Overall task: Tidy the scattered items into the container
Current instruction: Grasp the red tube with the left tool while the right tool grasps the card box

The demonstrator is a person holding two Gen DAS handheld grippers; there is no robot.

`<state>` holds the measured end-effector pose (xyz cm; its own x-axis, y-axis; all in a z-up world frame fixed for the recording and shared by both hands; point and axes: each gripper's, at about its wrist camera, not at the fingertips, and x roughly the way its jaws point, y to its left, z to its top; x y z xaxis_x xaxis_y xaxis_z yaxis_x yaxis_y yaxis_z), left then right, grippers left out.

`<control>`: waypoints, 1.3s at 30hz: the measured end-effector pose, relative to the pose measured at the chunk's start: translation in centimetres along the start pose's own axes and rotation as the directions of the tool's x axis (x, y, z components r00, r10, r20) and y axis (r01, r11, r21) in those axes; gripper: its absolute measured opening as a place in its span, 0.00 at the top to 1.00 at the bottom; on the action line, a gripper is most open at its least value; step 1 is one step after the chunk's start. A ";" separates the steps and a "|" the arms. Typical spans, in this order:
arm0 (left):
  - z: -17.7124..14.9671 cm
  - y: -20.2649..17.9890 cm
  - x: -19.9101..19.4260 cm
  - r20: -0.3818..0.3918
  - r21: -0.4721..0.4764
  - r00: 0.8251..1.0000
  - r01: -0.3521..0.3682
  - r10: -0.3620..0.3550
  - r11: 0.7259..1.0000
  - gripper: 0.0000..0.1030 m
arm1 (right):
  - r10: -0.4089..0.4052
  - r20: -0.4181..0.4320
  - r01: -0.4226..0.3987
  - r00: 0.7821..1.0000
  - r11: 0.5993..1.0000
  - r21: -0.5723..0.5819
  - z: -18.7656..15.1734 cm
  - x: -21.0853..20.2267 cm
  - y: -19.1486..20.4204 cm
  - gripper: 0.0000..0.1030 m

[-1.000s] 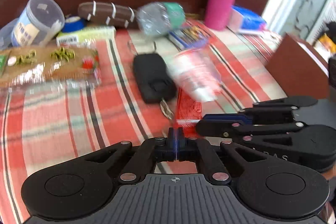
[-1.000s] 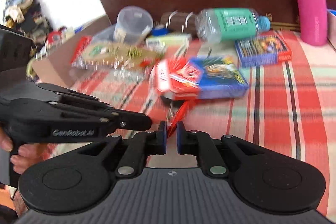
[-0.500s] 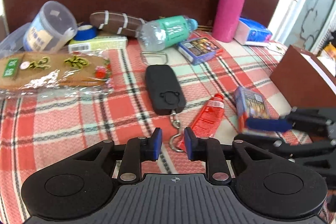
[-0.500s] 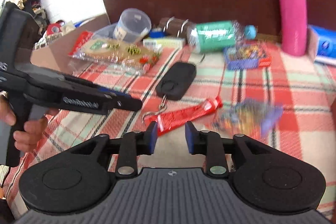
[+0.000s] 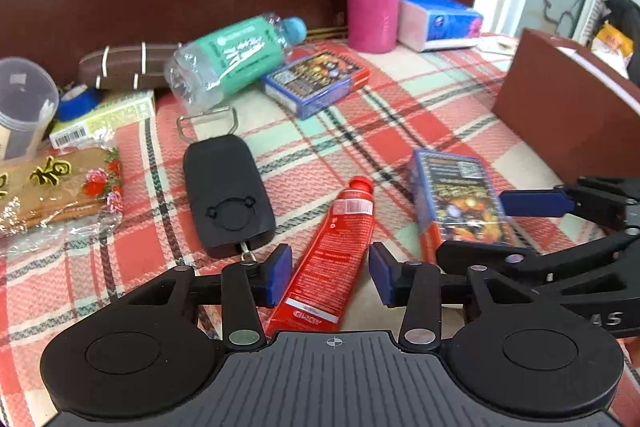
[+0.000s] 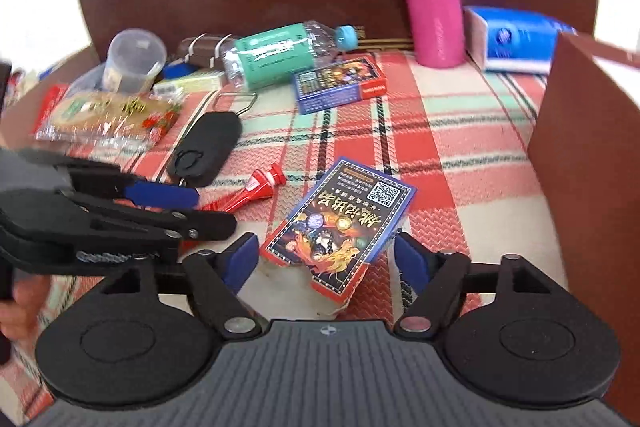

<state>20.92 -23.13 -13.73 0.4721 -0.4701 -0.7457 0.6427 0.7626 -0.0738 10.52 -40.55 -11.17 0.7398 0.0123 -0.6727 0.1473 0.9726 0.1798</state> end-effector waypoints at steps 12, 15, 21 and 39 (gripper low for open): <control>-1.5 0.8 -1.5 -0.002 -0.011 1.000 0.006 -0.006 1.000 0.71 | 0.078 -0.072 -0.089 0.994 0.983 -0.161 -0.4 0.8 1.6 0.23; -2.9 0.7 -3.1 -0.018 -0.028 0.999 0.031 -0.031 0.999 0.71 | 0.113 -0.114 -0.137 0.987 0.964 -0.227 -1.2 -0.2 2.3 0.23; -4.9 0.9 -5.2 -0.040 -0.038 0.998 0.044 -0.046 0.998 0.59 | 0.100 -0.157 -0.144 0.983 0.944 -0.296 -2.7 -1.9 3.6 0.17; -4.9 1.7 -5.1 -0.038 -0.086 0.999 0.036 -0.040 0.996 0.68 | 0.047 -0.132 -0.083 0.990 0.956 -0.282 -2.7 -1.0 4.5 0.25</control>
<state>16.66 -17.27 -13.32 0.4232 -0.4828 -0.7667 0.6053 0.7803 -0.1573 8.72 -35.60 -11.62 0.6527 0.0883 -0.7524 -0.1058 0.9941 0.0248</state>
